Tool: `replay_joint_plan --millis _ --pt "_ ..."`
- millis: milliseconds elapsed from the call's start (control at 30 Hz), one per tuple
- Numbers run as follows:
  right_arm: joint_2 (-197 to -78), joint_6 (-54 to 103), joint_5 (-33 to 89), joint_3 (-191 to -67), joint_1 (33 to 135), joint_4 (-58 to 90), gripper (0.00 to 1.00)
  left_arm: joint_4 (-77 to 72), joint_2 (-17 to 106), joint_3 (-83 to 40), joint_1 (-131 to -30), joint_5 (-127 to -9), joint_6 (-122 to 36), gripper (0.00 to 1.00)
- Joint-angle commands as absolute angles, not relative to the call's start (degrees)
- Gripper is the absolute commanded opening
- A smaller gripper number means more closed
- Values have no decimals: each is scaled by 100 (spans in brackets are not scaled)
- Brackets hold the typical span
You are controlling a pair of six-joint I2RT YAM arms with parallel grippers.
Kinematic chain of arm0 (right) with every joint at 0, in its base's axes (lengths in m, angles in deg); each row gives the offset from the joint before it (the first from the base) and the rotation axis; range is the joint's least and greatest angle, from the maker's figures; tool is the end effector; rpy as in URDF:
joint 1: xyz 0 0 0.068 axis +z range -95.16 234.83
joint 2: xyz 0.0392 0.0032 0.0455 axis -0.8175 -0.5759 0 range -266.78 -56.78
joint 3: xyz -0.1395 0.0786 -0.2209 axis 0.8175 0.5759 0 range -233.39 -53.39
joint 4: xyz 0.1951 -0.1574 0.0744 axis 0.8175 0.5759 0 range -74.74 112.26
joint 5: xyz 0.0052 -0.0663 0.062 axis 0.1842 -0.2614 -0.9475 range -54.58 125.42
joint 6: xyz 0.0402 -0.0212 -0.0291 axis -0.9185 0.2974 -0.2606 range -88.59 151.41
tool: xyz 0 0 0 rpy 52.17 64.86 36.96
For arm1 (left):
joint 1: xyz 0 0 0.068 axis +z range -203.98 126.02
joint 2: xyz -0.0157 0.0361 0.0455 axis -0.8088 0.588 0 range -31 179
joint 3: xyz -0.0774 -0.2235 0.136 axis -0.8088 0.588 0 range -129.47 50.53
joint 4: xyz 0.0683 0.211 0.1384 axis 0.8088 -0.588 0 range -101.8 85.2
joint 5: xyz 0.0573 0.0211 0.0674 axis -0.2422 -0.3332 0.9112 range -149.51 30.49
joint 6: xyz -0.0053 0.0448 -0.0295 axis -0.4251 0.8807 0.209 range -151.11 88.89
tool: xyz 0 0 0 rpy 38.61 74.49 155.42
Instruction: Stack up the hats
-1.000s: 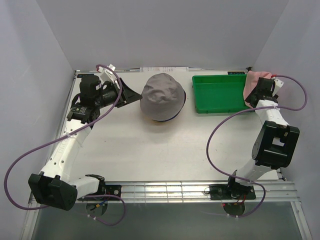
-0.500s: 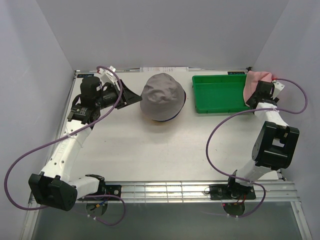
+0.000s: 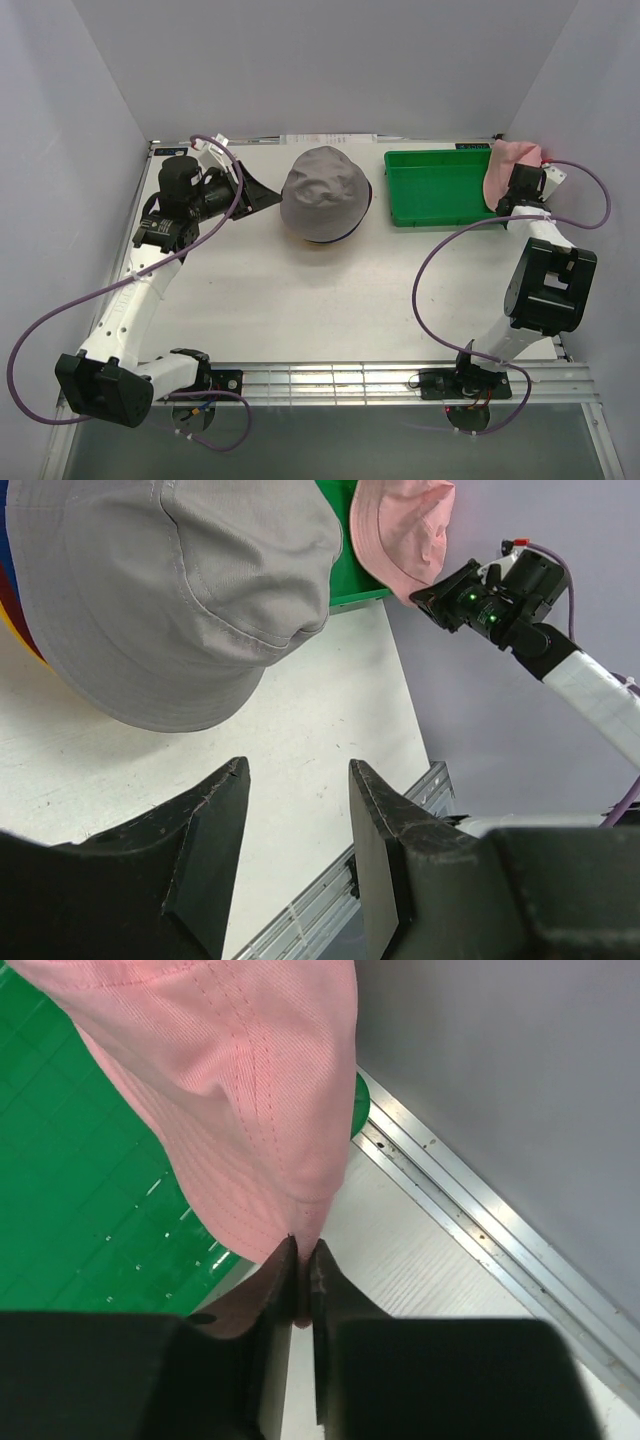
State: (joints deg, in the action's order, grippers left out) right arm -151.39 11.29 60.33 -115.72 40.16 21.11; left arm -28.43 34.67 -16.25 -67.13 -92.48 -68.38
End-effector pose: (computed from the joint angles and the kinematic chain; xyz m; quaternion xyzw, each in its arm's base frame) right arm 0.3483 -0.1067 0.2308 0.3525 0.8098 -0.1734 0.4358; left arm 0.2399 -0.0759 0.3790 -0.0125 0.8128 -0.4403 0.3813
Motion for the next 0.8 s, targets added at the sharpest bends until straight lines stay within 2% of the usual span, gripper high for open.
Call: replay_joint_plan --millis 0,167,200,300,400,467,600,767 --pt "-15179 1076 6021 -11807 3981 2009 8 -2861 3254 -1618 -6725 -9150 -6767 54" --pt "-15065 979 5487 -12273 4068 2351 8 -2844 3333 -1785 -6725 -9115 -6758 50" --pt "-15056 970 5363 -12405 4095 2544 8 -2844 3351 -1863 -6725 -9115 -6776 46" --pt "-15039 900 4862 -12932 4218 2940 8 -2730 3430 -1969 -6725 -9185 -6916 42" --pt "-14959 795 4265 -13372 4341 3160 8 -2519 3518 -2022 -6734 -9352 -7065 42" --pt "-14907 690 3843 -13687 4428 3240 8 -2291 3623 -2075 -6725 -9510 -7232 44" --pt "-14836 522 3104 -14154 4586 3345 8 -1843 3834 -2241 -6734 -9888 -7522 56" --pt "-14678 373 2506 -14638 4798 3284 8 -1184 4106 -2505 -6848 -10099 -8039 62"
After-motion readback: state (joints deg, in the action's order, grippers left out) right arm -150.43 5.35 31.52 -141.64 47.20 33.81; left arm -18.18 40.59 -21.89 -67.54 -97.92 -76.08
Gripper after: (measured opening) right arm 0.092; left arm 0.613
